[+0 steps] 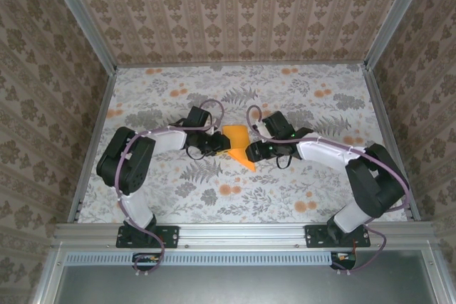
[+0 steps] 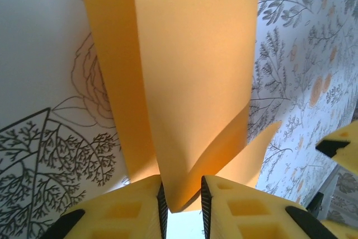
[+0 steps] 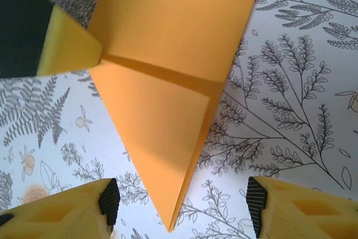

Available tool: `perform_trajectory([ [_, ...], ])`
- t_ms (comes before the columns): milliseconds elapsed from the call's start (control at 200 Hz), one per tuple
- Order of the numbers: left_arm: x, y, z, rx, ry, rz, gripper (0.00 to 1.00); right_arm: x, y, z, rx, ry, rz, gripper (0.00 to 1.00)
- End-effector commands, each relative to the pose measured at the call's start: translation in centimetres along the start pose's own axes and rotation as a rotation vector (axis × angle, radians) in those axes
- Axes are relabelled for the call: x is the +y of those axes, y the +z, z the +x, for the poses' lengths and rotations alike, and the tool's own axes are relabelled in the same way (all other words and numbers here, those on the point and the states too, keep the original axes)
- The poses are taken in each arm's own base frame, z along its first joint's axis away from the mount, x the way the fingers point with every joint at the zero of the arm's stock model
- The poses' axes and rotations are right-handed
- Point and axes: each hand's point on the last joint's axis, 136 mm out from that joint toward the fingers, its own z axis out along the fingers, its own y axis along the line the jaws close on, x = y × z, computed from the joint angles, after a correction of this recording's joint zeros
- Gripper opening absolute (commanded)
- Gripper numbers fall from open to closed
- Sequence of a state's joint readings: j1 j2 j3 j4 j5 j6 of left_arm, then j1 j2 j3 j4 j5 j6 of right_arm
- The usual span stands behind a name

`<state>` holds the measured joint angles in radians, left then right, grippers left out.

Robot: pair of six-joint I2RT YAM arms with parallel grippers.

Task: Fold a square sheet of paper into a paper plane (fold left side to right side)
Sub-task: Fourth fold the wing at the center of the table.

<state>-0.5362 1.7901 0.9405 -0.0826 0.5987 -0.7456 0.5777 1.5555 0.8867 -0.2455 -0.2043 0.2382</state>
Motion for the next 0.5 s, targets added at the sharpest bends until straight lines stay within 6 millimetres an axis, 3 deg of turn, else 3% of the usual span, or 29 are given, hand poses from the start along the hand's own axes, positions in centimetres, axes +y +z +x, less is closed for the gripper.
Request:
perform_trajectory([
  [0, -2.5, -1.3, -0.8, -0.023, 0.036, 0.037, 0.23, 1.6, -0.5, -0.3, -0.053, -0.122, 0.031, 0.65],
  [180, -3.9, -1.4, -1.3, -0.025, 0.055, 0.059, 0.2, 3.0, 0.8, -0.4, -0.068, -0.19, 0.07, 0.64],
  [495, -4.5, -1.3, -1.5, -0.02, 0.055, 0.062, 0.18, 2.2, 3.3, -0.1, -0.03, -0.212, 0.141, 0.58],
])
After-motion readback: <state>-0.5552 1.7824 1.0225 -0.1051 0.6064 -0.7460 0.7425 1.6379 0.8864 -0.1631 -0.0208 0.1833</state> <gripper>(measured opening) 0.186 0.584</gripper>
